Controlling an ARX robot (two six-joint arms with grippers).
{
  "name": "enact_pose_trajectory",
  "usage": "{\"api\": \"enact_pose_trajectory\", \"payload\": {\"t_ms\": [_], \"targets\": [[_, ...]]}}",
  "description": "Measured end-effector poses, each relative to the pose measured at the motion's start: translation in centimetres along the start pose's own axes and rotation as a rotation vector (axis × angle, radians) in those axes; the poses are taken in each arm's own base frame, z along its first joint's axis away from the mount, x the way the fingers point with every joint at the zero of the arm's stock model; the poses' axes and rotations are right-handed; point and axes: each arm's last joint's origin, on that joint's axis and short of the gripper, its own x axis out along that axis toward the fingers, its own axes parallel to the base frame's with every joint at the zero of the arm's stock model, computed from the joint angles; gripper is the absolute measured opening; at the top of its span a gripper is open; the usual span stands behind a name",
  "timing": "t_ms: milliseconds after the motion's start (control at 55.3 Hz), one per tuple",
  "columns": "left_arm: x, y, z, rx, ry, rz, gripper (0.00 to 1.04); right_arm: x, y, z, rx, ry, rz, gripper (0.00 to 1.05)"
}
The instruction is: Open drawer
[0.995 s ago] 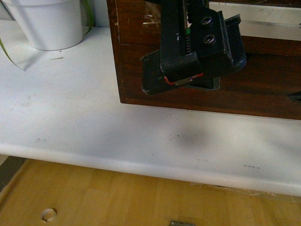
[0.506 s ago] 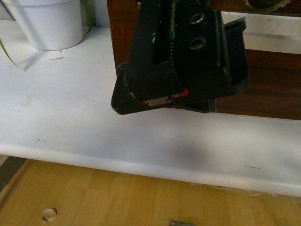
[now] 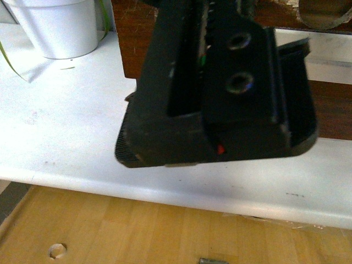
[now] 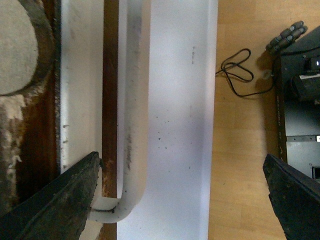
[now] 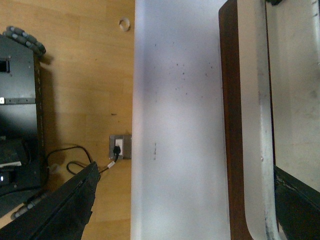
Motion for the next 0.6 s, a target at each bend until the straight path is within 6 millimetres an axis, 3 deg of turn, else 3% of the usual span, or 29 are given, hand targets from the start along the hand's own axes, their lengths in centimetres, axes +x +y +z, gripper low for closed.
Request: {"api": "enact_pose_trajectory", "payload": {"t_ms": [344, 597], "targets": [[-2.3, 0.6, 0.7, 0.028, -0.060, 0.124, 0.98, -2.2, 0.1, 0.4, 0.014, -0.125, -0.081, 0.96], [-5.2, 2.6, -0.6, -0.001, -0.106, 0.372, 0.98, -4.2, -0.9, 0.4, 0.030, -0.185, -0.326, 0.96]]}}
